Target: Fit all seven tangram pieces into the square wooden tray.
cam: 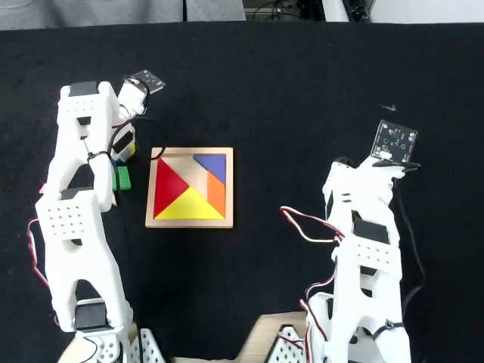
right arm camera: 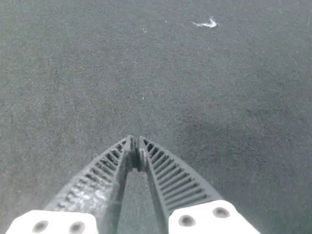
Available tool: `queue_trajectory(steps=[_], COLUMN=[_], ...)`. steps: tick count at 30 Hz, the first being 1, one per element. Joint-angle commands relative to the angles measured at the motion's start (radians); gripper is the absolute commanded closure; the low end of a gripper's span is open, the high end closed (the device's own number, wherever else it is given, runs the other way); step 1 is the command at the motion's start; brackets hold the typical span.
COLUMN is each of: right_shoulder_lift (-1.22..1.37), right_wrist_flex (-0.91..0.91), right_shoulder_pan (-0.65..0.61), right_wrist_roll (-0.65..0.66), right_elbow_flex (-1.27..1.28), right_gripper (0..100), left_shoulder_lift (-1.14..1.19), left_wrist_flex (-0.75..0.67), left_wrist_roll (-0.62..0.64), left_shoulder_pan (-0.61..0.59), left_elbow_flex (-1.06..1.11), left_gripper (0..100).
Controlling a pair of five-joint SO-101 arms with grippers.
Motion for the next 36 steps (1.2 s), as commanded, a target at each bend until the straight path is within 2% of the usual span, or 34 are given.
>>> queue_trajectory(steps=[1,6,10,12,16,21,24,28,31,36], right_shoulder_lift=[-0.025,-0.025,-0.025,-0.025,-0.025,-0.025,-0.025,-0.025,-0.025,-0.025], right_wrist_flex=[-0.020,-0.020,-0.020,-0.020,-0.020,-0.020,-0.020,-0.020,-0.020,-0.020], right_shoulder_pan=[-0.014,-0.014,-0.014,-0.014,-0.014,-0.014,-0.014,-0.012,-0.012,-0.012], right_wrist_roll=[0.002,0.002,0.002,0.002,0.002,0.002,0.002,0.002,0.002,0.002], right_elbow_flex=[-0.005,-0.005,-0.005,-0.005,-0.005,-0.005,-0.005,-0.007,-0.007,-0.008], right_gripper=[98.4,98.4,98.4,98.4,98.4,98.4,98.4,98.4,98.4,98.4], left_shoulder_lift=[-0.021,-0.025,-0.020,-0.023,-0.023,-0.034,-0.075,-0.198,-0.299,-0.365], left_wrist_flex=[0.006,0.049,0.247,0.302,0.324,0.327,0.328,0.327,0.310,0.072], left_wrist_roll=[-0.005,-0.009,-0.014,-0.014,-0.008,-0.011,-0.054,-0.219,-0.358,-0.454], left_shoulder_pan=[-0.002,0.001,0.053,0.081,0.107,0.162,0.234,0.344,0.383,0.354], left_elbow_flex=[-0.062,-0.076,-0.202,-0.277,-0.418,-0.452,-0.375,-0.143,0.015,0.200], left_gripper=[96,96,96,96,96,96,97,97,97,97])
